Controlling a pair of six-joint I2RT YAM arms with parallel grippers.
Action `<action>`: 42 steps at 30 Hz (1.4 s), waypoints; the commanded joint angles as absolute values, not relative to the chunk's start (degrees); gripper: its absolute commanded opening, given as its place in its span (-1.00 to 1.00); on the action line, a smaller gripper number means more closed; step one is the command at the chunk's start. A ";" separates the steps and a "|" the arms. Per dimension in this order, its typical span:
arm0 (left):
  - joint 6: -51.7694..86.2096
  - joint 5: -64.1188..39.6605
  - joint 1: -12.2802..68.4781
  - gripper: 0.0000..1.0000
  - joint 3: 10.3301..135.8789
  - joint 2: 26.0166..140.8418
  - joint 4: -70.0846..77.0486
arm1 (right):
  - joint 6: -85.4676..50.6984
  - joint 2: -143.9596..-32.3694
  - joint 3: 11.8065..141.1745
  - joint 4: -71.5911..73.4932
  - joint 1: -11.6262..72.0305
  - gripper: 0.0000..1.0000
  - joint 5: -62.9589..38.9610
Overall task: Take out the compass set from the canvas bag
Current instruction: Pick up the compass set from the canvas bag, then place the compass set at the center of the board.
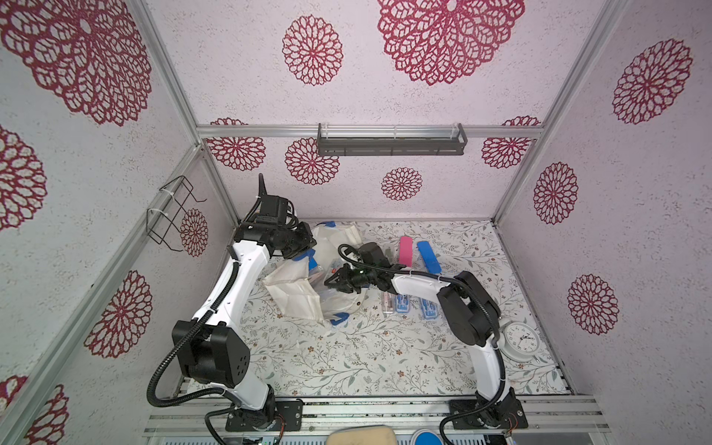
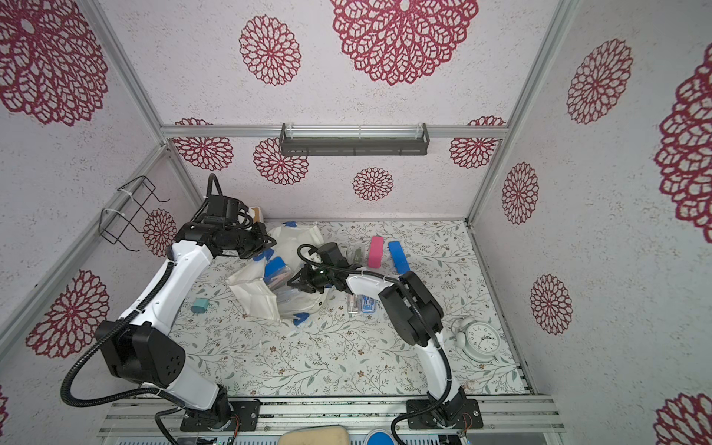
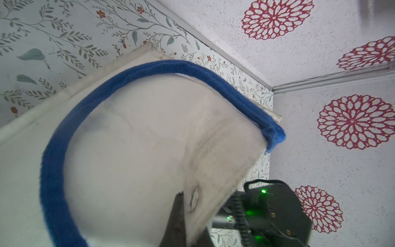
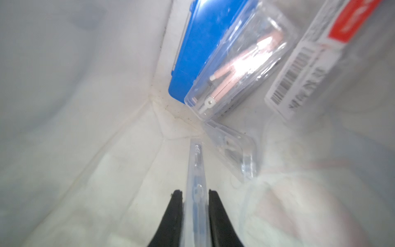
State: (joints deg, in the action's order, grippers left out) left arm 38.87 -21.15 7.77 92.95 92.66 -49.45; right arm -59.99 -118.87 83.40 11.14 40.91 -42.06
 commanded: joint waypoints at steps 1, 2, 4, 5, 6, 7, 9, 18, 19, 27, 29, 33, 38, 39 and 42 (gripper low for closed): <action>38.68 -22.47 5.98 -1.00 92.63 92.46 -46.03 | -58.29 -109.56 81.32 10.87 36.18 -0.75 -40.96; 38.70 -22.66 5.64 -1.00 92.56 92.55 -45.85 | -58.14 -107.83 80.46 10.38 35.10 -0.75 -40.91; 38.55 -22.92 4.96 -1.00 92.36 92.64 -45.40 | -57.77 -104.93 79.38 9.12 32.79 -0.76 -41.11; 38.41 -22.85 4.69 -1.00 92.37 92.73 -45.30 | -57.74 -103.36 78.86 8.68 31.45 -0.76 -41.24; 38.47 -22.93 4.38 -1.00 92.29 92.78 -45.21 | -57.91 -102.16 78.29 8.62 30.25 -0.76 -41.46; 38.41 -23.16 4.13 -1.00 92.20 92.81 -44.99 | -58.18 -100.88 77.55 8.61 28.72 -0.76 -41.78; 38.32 -23.38 3.62 -1.00 92.00 92.81 -44.73 | -58.38 -98.79 76.85 8.06 26.03 -0.76 -42.48; 38.14 -24.43 2.38 -1.00 91.62 92.99 -44.04 | -58.27 -92.54 72.70 4.71 10.35 -0.76 -42.86; 38.15 -24.60 2.38 -1.00 91.65 93.08 -43.89 | -58.29 -92.17 71.99 4.43 8.48 -0.76 -42.65; 38.45 -25.58 2.35 -1.00 91.62 93.11 -43.20 | -56.52 -90.07 66.71 0.34 -6.80 -0.74 -34.28; 38.41 -25.84 2.37 -1.00 91.76 93.09 -43.26 | -56.77 -90.63 65.57 0.72 -9.65 -0.74 -30.40; 38.41 -26.35 2.37 -1.00 91.66 93.01 -43.46 | -59.07 -92.93 63.81 5.23 -12.69 -0.73 -24.62; 38.50 -26.72 2.54 -1.00 90.79 92.40 -43.57 | -63.89 -98.42 64.23 12.74 -13.61 -0.69 -19.82; 38.50 -26.72 2.55 -1.00 90.54 92.22 -43.52 | -64.63 -99.26 64.45 13.73 -13.47 -0.67 -18.95; 38.50 -26.72 2.58 -1.00 90.15 91.69 -43.87 | -67.23 -103.13 65.92 16.73 -13.20 -0.67 -18.35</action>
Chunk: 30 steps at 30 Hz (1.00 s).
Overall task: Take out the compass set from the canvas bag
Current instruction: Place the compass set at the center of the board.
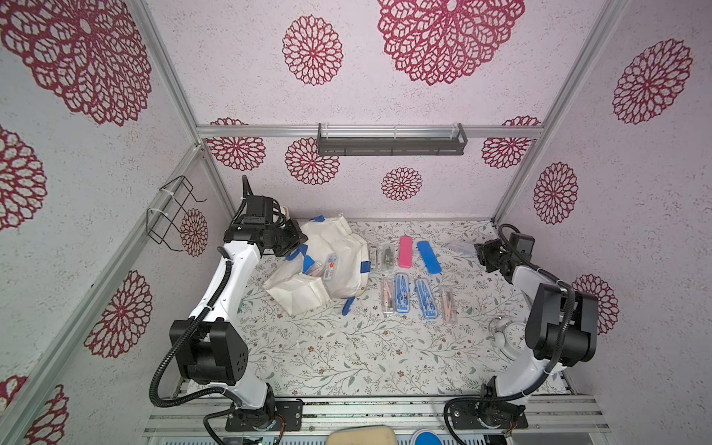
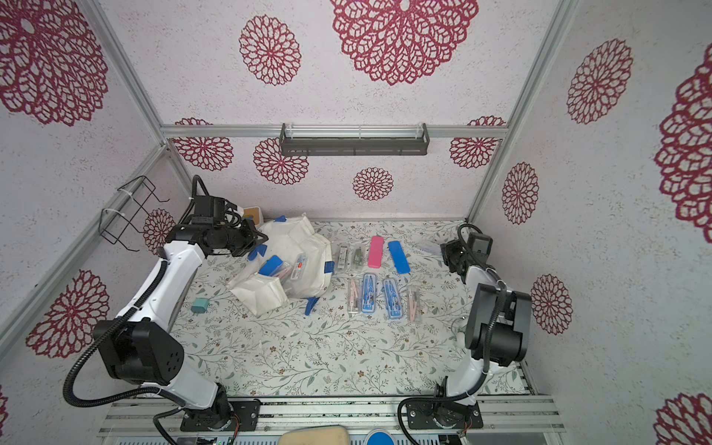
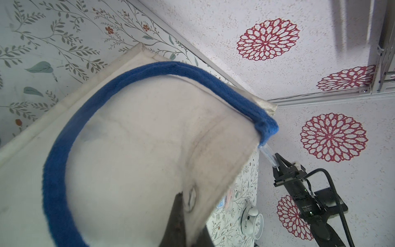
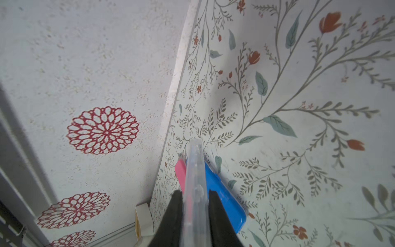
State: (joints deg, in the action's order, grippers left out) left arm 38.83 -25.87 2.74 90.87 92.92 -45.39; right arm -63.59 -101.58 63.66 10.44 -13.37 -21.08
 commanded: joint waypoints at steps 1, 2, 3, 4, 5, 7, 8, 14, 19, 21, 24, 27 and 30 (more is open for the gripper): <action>38.56 -26.76 2.63 -1.00 90.08 91.50 -44.03 | -67.80 -104.53 66.60 17.56 -13.14 -0.66 -18.37; 38.51 -26.79 2.62 -1.00 89.88 91.34 -44.19 | -68.17 -105.87 67.32 17.84 -12.94 -0.67 -18.29; 38.42 -26.72 2.62 -1.00 89.77 91.23 -44.34 | -68.33 -106.92 67.83 18.38 -12.82 -0.67 -18.37; 38.33 -26.73 2.57 -1.00 89.60 91.07 -44.47 | -68.46 -108.17 68.54 18.64 -12.65 -0.66 -18.52; 38.32 -26.70 2.63 -1.00 89.46 90.95 -44.56 | -68.60 -109.12 69.05 18.79 -12.47 -0.67 -18.67; 38.24 -26.64 2.62 -1.00 89.23 90.64 -44.79 | -68.93 -110.56 69.36 19.39 -11.95 -0.67 -19.07; 38.15 -26.52 2.64 -1.00 89.12 90.53 -44.78 | -69.10 -110.98 69.14 19.68 -11.62 -0.66 -19.24; 38.08 -26.67 2.50 -1.00 89.01 90.61 -44.47 | -69.40 -110.16 64.54 19.91 -9.83 -0.50 -18.86; 38.15 -27.12 2.55 -1.00 89.38 91.06 -43.83 | -68.14 -107.04 60.48 17.74 -9.79 -0.02 -18.19; 38.26 -27.16 2.55 -1.00 89.37 91.01 -43.66 | -66.88 -105.60 59.97 14.96 -9.82 0.11 -17.98; 38.32 -27.24 2.50 -1.00 89.19 90.84 -43.18 | -65.13 -102.55 59.76 10.10 -9.92 0.19 -16.94; 38.32 -27.43 2.52 -1.00 88.95 90.48 -42.99 | -63.20 -99.14 60.36 5.64 -9.83 0.20 -15.64; 38.28 -27.76 2.55 -1.00 88.68 90.13 -42.86 | -61.69 -95.49 61.36 1.68 -9.34 0.19 -14.69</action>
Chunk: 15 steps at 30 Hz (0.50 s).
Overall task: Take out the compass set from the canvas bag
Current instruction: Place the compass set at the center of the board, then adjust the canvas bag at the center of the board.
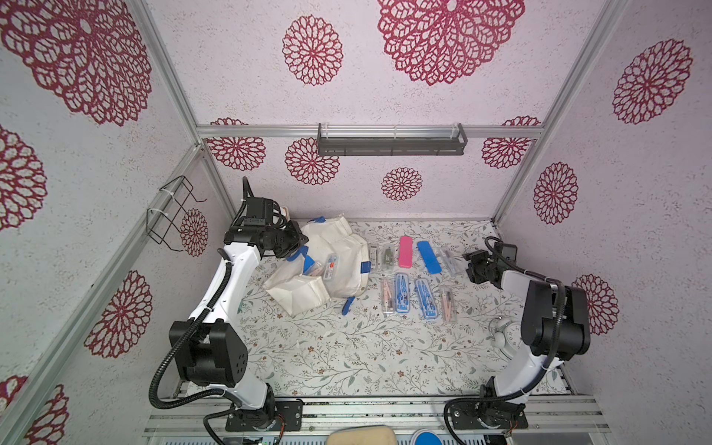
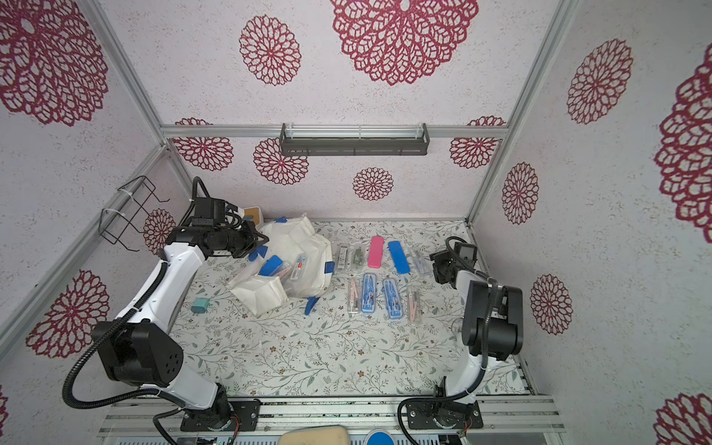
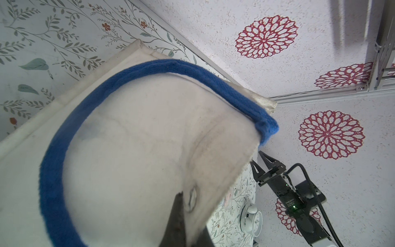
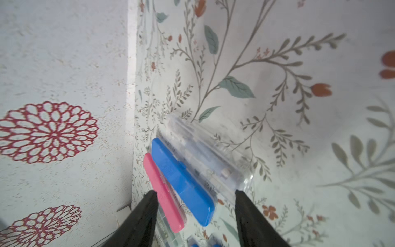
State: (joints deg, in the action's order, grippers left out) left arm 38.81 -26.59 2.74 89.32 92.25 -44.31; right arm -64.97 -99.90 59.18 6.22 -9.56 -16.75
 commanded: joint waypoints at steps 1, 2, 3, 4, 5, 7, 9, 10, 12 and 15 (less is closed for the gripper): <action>38.28 -27.95 2.55 -1.00 88.53 90.08 -42.81 | -61.02 -94.43 62.11 0.18 -8.87 0.18 -14.59; 38.23 -28.16 2.64 -1.00 88.43 89.93 -42.76 | -59.87 -93.61 63.35 -1.45 -8.05 0.16 -14.72; 38.20 -28.38 2.63 -1.00 88.29 89.79 -42.70 | -58.44 -93.14 64.86 -3.14 -6.97 0.16 -14.85; 38.15 -28.59 2.72 -1.00 88.20 89.66 -42.65 | -56.53 -92.99 67.22 -5.91 -5.18 0.14 -14.78; 38.13 -28.77 2.80 -1.00 88.15 89.56 -42.71 | -54.67 -93.14 69.69 -8.53 -3.13 0.12 -14.68; 38.10 -29.28 2.94 -1.00 88.24 89.39 -42.55 | -51.72 -94.10 73.61 -12.53 1.42 0.06 -14.85; 38.07 -29.53 3.08 -1.00 88.40 89.25 -42.67 | -50.19 -95.35 76.37 -14.21 6.26 0.01 -15.47; 37.98 -29.56 3.29 -1.00 88.42 89.14 -42.71 | -49.76 -96.13 77.38 -14.39 8.87 0.00 -15.96; 37.97 -29.73 3.65 -1.00 88.51 89.08 -42.80 | -49.11 -97.51 79.28 -14.67 13.63 -0.04 -16.30; 37.75 -29.53 4.28 -1.00 88.66 88.86 -43.32 | -46.80 -99.78 83.40 -15.37 20.92 -0.07 -16.68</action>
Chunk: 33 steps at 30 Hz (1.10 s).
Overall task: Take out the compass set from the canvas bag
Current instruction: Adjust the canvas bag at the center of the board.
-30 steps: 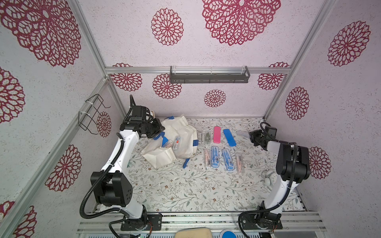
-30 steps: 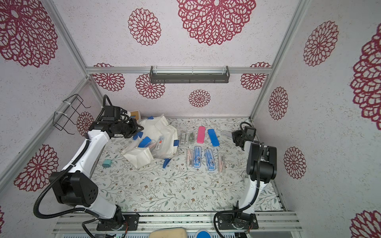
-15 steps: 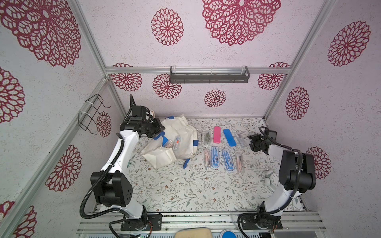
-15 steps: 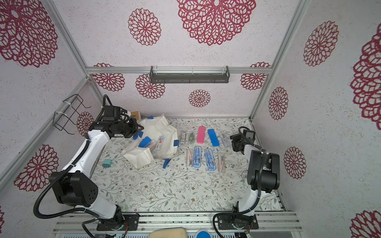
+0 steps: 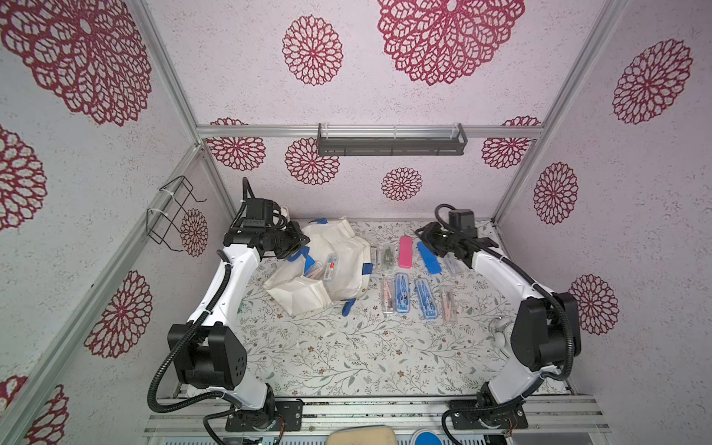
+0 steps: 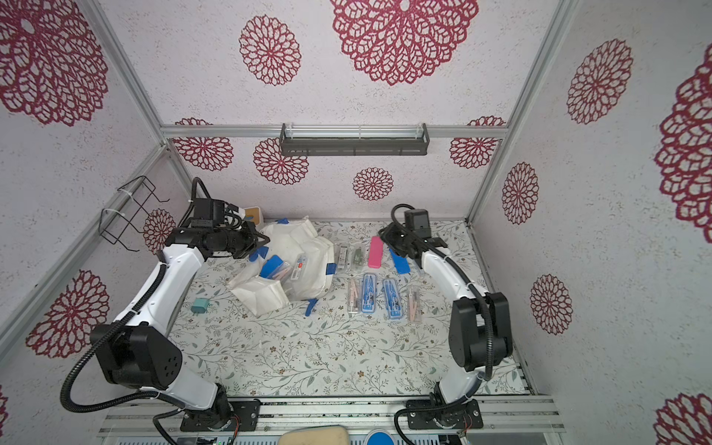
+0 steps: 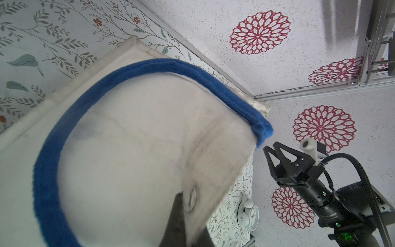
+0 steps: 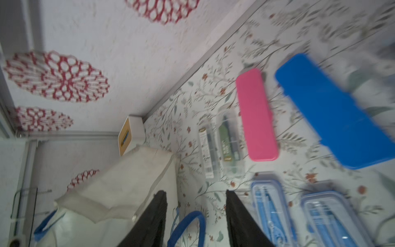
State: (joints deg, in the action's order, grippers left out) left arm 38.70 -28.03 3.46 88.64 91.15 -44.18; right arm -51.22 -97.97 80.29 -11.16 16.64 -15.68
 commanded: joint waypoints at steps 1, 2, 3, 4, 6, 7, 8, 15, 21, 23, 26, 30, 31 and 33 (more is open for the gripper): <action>37.49 -29.44 4.45 -1.00 88.74 88.77 -43.64 | -45.75 -100.71 85.30 -15.92 23.38 -0.08 -16.84; 37.28 -29.28 4.70 -1.00 88.73 88.64 -43.83 | -44.71 -101.65 87.35 -16.54 25.72 -0.11 -17.17; 37.22 -29.12 4.96 -1.00 88.76 88.51 -43.95 | -43.79 -102.52 89.02 -17.14 27.57 -0.13 -17.37; 37.08 -28.92 5.25 -1.00 88.83 88.35 -44.17 | -42.99 -103.46 90.93 -17.84 29.63 -0.15 -17.55; 36.66 -28.66 5.80 -1.00 89.10 88.22 -44.71 | -41.74 -105.02 93.79 -18.99 32.91 -0.20 -17.84; 36.44 -28.33 6.08 -1.00 89.16 88.07 -45.04 | -41.57 -105.73 94.66 -19.23 34.32 -0.23 -17.99; 36.46 -28.26 6.43 -1.00 89.16 87.87 -45.02 | -41.64 -106.40 95.15 -19.34 35.53 -0.27 -18.04; 36.04 -27.43 8.38 -1.00 89.05 87.21 -44.91 | -43.26 -109.46 95.29 -17.77 39.64 -0.41 -19.00; 36.74 -25.99 9.87 -1.00 89.03 87.37 -45.22 | -43.22 -112.07 96.97 -20.22 44.28 -0.26 -15.16; 36.99 -25.29 10.32 -1.00 89.12 87.43 -45.43 | -45.68 -112.52 95.69 -19.00 44.86 -0.22 -14.68; 37.40 -24.54 10.89 -1.00 89.38 87.63 -45.82 | -49.82 -114.03 94.30 -17.37 45.00 -0.20 -14.88; 37.56 -24.20 11.52 -1.00 89.78 87.84 -46.65 | -53.86 -117.55 94.66 -14.98 45.15 -0.15 -15.51; 37.49 -23.77 11.61 -1.00 89.96 87.93 -47.19 | -55.25 -118.02 94.45 -14.89 45.18 -0.15 -14.99; 37.44 -23.16 11.72 -1.00 90.30 88.17 -48.02 | -56.78 -116.69 91.77 -13.11 45.20 -0.14 -12.92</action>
